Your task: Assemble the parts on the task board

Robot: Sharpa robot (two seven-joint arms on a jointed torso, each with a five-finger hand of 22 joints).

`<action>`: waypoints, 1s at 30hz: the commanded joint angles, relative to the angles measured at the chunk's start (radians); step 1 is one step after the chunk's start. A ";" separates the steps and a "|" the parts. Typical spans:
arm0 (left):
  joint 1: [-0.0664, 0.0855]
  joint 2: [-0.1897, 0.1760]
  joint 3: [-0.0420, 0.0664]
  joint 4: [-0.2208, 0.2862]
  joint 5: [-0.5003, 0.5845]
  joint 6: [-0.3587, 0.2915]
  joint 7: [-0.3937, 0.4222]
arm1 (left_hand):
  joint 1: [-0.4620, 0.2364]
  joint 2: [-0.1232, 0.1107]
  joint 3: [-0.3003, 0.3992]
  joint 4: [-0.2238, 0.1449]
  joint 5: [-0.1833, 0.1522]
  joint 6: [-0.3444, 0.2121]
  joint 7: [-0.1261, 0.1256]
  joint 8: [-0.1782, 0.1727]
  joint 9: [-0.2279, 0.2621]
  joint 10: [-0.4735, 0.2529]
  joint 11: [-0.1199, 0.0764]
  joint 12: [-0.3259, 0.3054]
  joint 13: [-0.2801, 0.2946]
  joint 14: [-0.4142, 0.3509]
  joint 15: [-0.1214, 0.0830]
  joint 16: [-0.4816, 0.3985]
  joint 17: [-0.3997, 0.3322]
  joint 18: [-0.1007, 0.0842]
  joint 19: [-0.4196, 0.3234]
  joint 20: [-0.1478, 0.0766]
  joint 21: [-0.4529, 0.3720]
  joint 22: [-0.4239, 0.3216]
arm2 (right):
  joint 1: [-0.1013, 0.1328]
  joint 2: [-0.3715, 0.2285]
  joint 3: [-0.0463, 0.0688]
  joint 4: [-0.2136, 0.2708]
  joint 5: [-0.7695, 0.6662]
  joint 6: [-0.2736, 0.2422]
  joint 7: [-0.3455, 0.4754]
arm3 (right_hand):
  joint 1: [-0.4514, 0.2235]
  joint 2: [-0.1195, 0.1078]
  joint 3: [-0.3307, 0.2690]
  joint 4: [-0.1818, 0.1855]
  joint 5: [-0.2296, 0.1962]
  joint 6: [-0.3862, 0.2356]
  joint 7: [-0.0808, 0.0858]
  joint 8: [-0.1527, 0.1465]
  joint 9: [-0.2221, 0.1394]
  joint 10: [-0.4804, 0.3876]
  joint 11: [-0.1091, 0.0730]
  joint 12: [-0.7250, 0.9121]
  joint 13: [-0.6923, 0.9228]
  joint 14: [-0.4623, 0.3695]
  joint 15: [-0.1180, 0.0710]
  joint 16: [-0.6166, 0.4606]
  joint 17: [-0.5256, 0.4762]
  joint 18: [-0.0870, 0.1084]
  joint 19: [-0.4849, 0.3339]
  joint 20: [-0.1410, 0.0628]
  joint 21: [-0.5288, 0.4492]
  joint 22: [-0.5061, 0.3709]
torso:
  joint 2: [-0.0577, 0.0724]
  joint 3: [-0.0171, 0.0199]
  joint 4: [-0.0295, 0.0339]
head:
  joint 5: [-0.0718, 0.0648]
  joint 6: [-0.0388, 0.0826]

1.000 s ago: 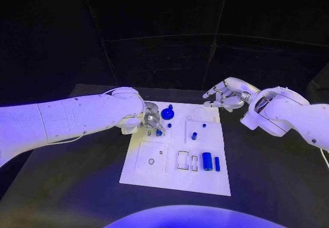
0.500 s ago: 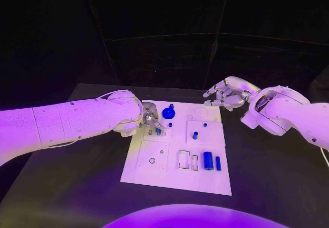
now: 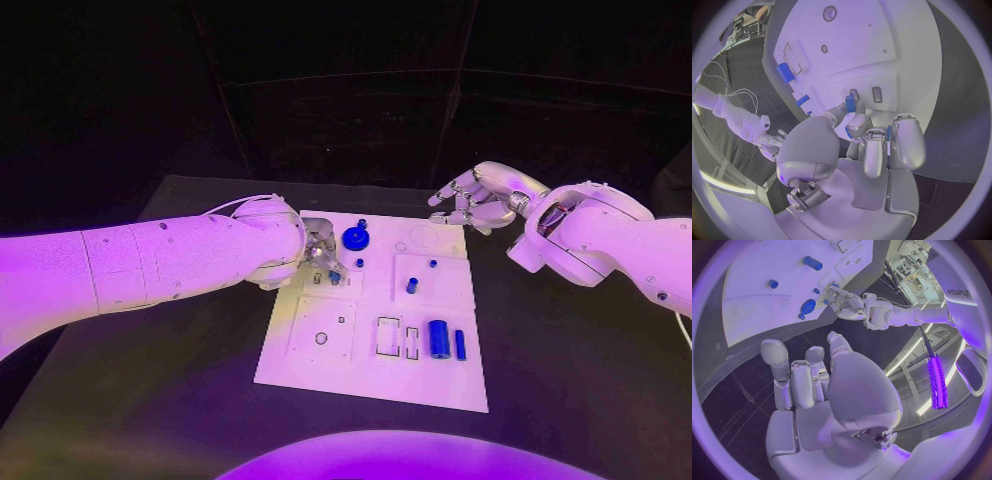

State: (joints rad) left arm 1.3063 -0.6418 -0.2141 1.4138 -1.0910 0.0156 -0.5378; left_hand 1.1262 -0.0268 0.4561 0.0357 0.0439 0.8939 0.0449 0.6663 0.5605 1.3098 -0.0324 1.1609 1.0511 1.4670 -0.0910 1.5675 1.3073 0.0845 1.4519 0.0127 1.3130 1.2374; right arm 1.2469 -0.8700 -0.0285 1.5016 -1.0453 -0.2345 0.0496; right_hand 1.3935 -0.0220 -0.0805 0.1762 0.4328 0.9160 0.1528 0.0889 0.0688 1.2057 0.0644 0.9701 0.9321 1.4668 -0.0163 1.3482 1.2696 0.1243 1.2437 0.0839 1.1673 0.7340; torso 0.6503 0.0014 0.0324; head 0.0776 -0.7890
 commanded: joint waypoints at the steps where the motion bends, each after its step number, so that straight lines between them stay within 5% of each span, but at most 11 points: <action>1: 0.000 0.002 0.000 -0.001 -0.037 0.007 0.003 | 0.006 0.006 0.153 -0.151 0.005 -0.002 -0.006 0.005 0.000 0.005 -0.001 0.006 0.002 0.104 -0.003 0.003 0.263 -0.013 0.009 0.002 0.004 0.001 | 0.002 0.002 0.001 0.000 0.004 0.009 0.011 | 0.009 0.002 -0.002 -0.002 0.005 0.005 -0.004 0.006 0.000 0.000 -0.007 -0.006 -0.002 0.038 -0.005 -0.004 -0.002 0.019 -0.005 0.000 -0.007 -0.002 | 0.000 -0.0001 -0.0007 | 0.000 -0.002; 30: 0.000 0.004 -0.005 -0.005 -0.061 0.112 -0.006 | 0.003 0.004 0.160 -0.151 0.005 -0.003 -0.006 0.006 0.002 0.005 -0.001 0.005 0.001 0.104 -0.003 0.003 0.263 -0.013 0.009 0.001 0.005 0.003 | 0.002 0.009 0.001 -0.009 0.006 0.016 0.013 | 0.009 0.002 -0.002 -0.002 0.005 0.005 -0.004 0.006 0.000 0.000 -0.007 -0.006 -0.002 0.038 -0.005 -0.004 -0.002 0.019 -0.005 0.000 -0.007 -0.002 | 0.000 0.0000 -0.0008 | 0.004 -0.011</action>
State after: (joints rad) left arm 1.3080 -0.6375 -0.2161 1.4088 -1.1415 0.0880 -0.5381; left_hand 1.1218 -0.0222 0.4629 0.0342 0.0462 0.8910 0.0428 0.6660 0.5616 1.3113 -0.0338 1.1609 1.0517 1.4669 -0.0909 1.5675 1.3079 0.0845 1.4553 0.0162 1.3130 1.2387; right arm 1.2468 -0.8616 -0.0286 1.4925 -1.0429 -0.2256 0.0531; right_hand 1.3935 -0.0221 -0.0805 0.1762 0.4336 0.9160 0.1528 0.0889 0.0689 1.2057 0.0644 0.9701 0.9311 1.4668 -0.0163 1.3474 1.2689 0.1242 1.2437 0.0839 1.1673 0.7330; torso 0.6503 0.0014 0.0321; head 0.0816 -0.7992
